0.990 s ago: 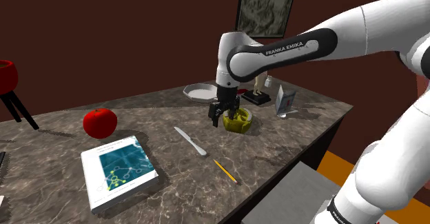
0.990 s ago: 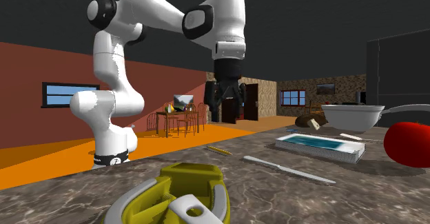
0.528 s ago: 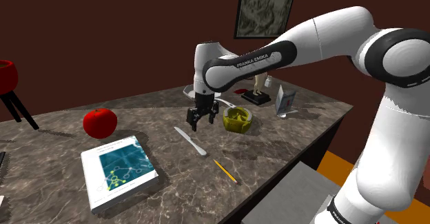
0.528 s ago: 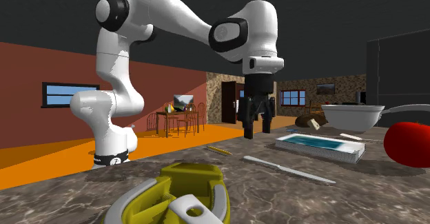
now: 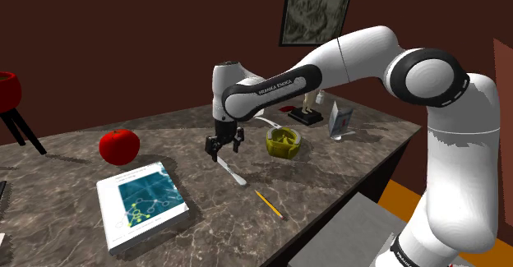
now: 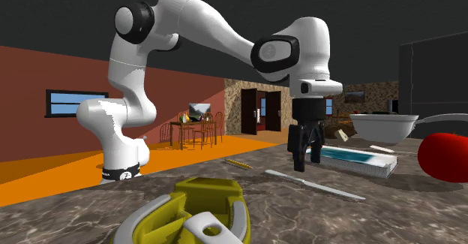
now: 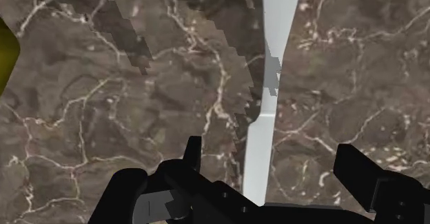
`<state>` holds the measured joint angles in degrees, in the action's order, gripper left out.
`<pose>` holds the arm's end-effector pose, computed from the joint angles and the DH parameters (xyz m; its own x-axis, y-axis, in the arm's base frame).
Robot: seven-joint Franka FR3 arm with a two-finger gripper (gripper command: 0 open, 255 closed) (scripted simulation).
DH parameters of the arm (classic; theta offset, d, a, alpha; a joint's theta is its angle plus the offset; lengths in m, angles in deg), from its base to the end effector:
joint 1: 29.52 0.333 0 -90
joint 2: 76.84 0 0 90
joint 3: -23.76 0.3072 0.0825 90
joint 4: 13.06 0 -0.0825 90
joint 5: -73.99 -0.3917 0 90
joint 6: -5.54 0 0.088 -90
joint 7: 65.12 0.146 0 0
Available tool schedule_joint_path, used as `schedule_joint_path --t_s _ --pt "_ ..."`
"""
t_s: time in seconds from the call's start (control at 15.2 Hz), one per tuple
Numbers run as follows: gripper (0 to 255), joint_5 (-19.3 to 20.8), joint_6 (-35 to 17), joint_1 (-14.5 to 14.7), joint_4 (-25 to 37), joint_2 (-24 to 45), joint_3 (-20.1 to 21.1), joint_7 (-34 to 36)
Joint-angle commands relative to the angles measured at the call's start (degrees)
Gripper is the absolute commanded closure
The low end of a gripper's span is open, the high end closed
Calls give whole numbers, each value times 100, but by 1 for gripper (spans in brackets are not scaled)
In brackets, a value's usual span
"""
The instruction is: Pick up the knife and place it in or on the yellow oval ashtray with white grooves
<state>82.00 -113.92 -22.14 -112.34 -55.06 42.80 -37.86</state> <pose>0.5957 0.2685 0.3196 0.9995 0.0328 -0.0042 0.0328 -0.9995 0.0021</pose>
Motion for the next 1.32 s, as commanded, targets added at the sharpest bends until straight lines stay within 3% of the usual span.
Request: schedule_joint_path --t_s 0.0,0.73,0.79,1.25 --pt "0 43 -129 26 -34 97 -13 42" --pt "0 96 -354 41 -143 220 -39 76" --pt "255 96 -354 41 -143 220 -39 76" --pt "255 96 -354 41 -143 220 -39 76"
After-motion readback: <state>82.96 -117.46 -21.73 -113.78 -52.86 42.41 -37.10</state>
